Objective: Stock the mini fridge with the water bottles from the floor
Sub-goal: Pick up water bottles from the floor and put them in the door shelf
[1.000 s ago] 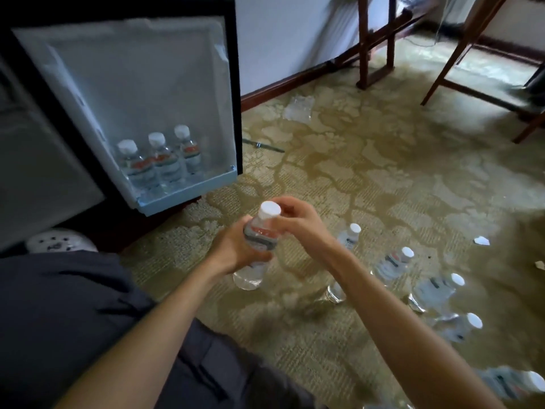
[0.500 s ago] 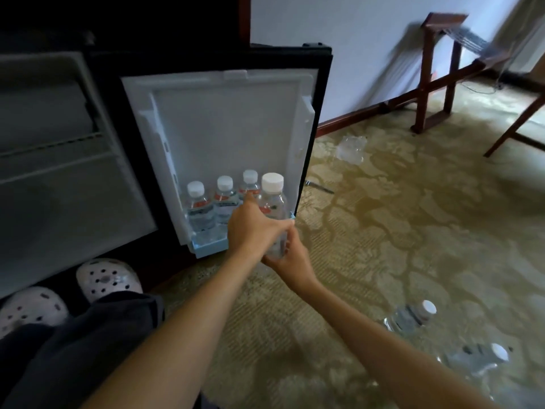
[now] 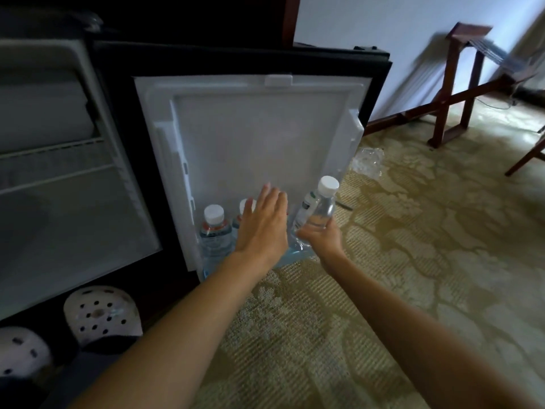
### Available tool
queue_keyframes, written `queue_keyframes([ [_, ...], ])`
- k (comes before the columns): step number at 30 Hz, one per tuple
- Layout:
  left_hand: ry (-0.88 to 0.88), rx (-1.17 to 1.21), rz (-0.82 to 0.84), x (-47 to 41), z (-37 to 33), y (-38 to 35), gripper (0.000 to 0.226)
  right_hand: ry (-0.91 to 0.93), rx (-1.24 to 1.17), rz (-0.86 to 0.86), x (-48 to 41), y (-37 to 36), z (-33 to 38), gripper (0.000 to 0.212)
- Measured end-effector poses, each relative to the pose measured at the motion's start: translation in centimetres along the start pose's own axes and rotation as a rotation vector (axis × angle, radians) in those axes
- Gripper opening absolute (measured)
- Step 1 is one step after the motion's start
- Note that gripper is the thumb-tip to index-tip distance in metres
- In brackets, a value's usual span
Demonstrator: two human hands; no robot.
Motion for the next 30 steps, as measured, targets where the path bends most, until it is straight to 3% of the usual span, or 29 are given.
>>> queue_keyframes([
  [7, 0.029, -0.067, 0.173, -1.7, 2.0, -2.3, 0.077, -0.024, 0.072, 0.07, -2.3, -1.9, -1.7, 0.063],
  [16, 0.018, -0.035, 0.146, -1.5, 3.4, -2.9, 0.082, -0.111, 0.08, 0.15, -3.3, -3.6, -4.3, 0.05],
  [23, 0.081, 0.032, 0.224, -1.2, 2.9, -2.7, 0.082, -0.15, 0.144, 0.238, -3.7, -3.6, -5.8, 0.067],
  [30, 0.148, 0.143, 0.221, 2.2, 0.7, -1.5, 0.078, -0.061, 0.237, 0.282, 1.4, 0.4, -1.1, 0.058],
])
Point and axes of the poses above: each hand's wrist, its own x-axis away from the middle knuckle, its own y-axis out of the back of the hand, z = x × y, the point moved 7 cm from there along -x, towards the middle knuckle, and after that the axes turned 12 degrees about y, right-handed, at the moved point
